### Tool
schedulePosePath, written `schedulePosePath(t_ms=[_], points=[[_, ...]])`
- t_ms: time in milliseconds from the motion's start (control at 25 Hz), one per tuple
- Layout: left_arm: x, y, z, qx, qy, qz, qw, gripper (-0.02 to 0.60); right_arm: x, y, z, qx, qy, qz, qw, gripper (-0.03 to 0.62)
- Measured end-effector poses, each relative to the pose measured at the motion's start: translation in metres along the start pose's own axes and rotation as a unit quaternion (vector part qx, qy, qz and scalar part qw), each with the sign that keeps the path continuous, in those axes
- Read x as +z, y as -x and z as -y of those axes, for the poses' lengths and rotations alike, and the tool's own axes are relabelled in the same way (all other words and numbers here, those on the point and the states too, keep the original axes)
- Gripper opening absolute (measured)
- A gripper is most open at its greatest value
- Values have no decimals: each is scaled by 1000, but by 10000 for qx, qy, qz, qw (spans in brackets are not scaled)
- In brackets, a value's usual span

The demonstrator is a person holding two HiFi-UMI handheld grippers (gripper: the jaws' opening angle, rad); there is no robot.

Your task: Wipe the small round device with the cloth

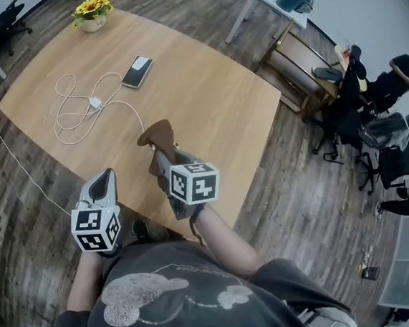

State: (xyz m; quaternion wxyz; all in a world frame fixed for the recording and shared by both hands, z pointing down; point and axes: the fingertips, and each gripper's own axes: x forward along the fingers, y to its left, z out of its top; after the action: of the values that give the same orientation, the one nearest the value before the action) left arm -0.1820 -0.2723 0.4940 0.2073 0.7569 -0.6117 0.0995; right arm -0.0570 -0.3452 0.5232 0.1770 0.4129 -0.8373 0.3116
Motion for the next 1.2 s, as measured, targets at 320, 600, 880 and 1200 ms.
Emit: schedulePosePath(t_ms=[320,600,880,1200], points=[[-8,-2,-15,-51,107,-99,9999,18,-26,-14,-8,-177,-433,-171,9988,80],[-14,-5,-23,-212,128,-220,9995,18,-47,-30,-6,-433,-1041,-222,9934,79],[-15,-8,-38,-270,94,-295,9992,18,-69,-45,3,-639,-1229,-381,9896,78],[-19,-11,-36,-388,131,-337,9986,18,-98,-47,5,-630,-1689,-767,9806,80]])
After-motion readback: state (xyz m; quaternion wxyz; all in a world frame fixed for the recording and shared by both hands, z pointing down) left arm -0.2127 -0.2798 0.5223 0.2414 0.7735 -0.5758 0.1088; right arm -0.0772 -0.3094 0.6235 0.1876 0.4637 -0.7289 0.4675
